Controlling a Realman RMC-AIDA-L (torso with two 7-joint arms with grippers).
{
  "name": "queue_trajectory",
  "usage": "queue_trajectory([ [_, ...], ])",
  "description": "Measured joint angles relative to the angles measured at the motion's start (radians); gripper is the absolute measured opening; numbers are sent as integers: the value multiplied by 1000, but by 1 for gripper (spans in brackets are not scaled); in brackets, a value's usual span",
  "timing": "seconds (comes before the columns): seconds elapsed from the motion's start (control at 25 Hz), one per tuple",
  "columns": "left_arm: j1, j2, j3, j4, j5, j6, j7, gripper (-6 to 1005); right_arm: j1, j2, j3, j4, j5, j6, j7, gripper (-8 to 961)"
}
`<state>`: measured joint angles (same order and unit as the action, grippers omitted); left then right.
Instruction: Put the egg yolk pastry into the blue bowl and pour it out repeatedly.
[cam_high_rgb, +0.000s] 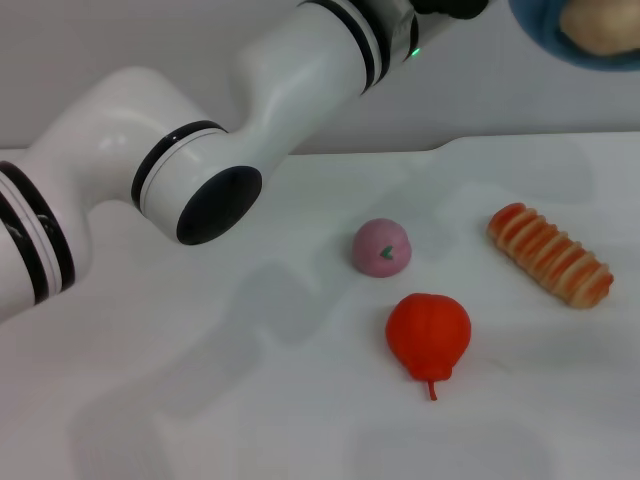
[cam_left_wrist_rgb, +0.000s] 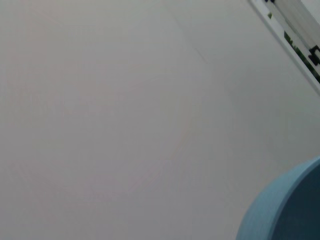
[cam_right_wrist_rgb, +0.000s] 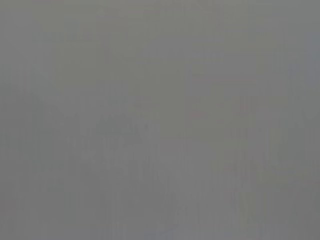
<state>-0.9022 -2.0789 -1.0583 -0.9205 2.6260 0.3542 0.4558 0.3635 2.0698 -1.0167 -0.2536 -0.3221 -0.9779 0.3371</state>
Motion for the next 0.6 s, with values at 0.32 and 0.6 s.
queue_trajectory([
  [0.32, 9, 0, 34, -7, -3, 37, 38, -1, 2, -1, 0, 5, 0, 2, -1, 533],
  [0.6, -17, 2, -29, -20, -55, -164, 30, -2, 4, -2, -1, 1, 0, 3, -1, 533],
])
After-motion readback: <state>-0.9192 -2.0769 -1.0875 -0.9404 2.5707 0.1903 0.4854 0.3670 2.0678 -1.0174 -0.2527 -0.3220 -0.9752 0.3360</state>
